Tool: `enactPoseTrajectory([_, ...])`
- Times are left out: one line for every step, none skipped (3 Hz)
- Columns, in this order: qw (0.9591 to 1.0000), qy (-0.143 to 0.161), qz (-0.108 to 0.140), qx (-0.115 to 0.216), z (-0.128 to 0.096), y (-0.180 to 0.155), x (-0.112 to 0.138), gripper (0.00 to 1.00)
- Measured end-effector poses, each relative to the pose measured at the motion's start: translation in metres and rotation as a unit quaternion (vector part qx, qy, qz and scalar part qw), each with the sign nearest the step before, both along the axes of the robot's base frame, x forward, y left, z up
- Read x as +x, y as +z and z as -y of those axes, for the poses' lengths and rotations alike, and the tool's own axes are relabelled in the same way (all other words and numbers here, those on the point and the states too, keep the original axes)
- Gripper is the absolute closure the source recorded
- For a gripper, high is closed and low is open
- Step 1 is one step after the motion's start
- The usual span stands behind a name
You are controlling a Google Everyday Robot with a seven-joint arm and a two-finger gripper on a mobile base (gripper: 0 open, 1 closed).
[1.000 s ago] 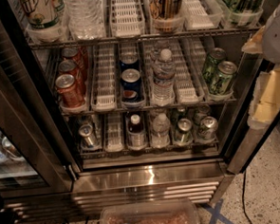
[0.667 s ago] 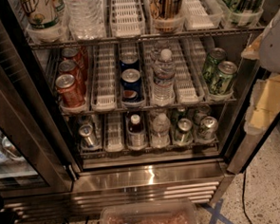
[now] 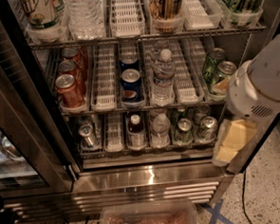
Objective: Pick redbull can from bottom shelf of fridge
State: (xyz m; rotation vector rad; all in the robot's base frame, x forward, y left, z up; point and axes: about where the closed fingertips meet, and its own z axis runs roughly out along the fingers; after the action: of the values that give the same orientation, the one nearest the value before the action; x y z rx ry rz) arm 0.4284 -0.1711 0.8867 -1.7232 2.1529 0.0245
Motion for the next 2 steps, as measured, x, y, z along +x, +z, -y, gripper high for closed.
enactPoseTrajectory([0.9981, 0.033, 0.014, 0.051, -0.029, -0.032, -0.003, 0.00])
enactPoseTrajectory([0.9933, 0.082, 0.033, 0.074, -0.055, -0.042, -0.008, 0.00])
